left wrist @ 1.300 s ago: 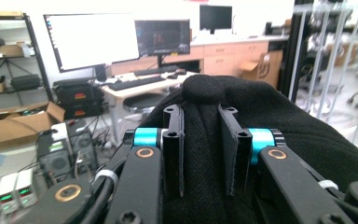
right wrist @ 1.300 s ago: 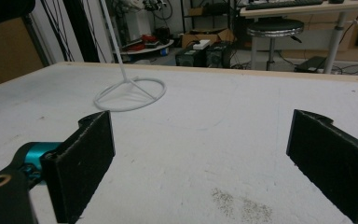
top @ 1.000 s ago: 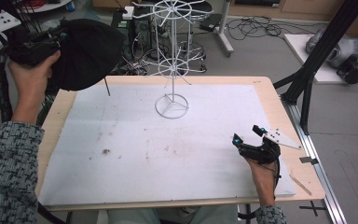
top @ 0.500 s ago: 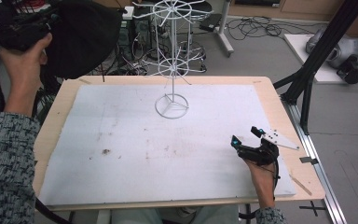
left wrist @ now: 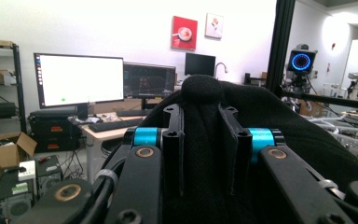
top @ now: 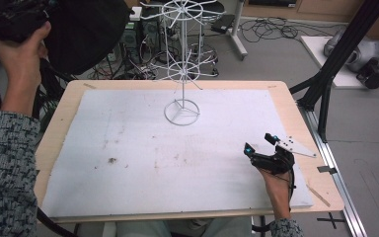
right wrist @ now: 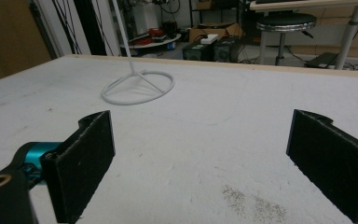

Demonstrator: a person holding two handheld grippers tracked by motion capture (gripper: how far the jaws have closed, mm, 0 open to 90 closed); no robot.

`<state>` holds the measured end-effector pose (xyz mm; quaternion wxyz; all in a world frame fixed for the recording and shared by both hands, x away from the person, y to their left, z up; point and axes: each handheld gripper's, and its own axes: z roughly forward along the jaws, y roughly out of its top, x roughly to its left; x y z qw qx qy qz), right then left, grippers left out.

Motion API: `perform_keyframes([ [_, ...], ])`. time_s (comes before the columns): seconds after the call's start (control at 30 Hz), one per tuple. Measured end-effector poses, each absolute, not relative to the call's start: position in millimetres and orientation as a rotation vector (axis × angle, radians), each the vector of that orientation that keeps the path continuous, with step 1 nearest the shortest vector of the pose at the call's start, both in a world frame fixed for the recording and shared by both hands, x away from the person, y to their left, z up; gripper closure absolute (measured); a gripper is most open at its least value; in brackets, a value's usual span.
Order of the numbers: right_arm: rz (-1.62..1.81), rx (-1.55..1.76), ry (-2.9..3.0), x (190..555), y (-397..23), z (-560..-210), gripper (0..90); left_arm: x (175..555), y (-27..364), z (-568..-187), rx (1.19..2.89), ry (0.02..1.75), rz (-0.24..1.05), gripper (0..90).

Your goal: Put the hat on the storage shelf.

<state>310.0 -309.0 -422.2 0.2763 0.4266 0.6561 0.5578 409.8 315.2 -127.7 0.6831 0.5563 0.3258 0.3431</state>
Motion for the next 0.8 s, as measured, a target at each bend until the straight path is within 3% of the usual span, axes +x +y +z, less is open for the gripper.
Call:
perform_keyframes([
  [0.8, 1.506, 1.148, 1.781, 313.4, -305.3, -421.9, 6.8, 416.2, 301.5, -101.9, 1.196, 0.725, 0.765, 73.5],
])
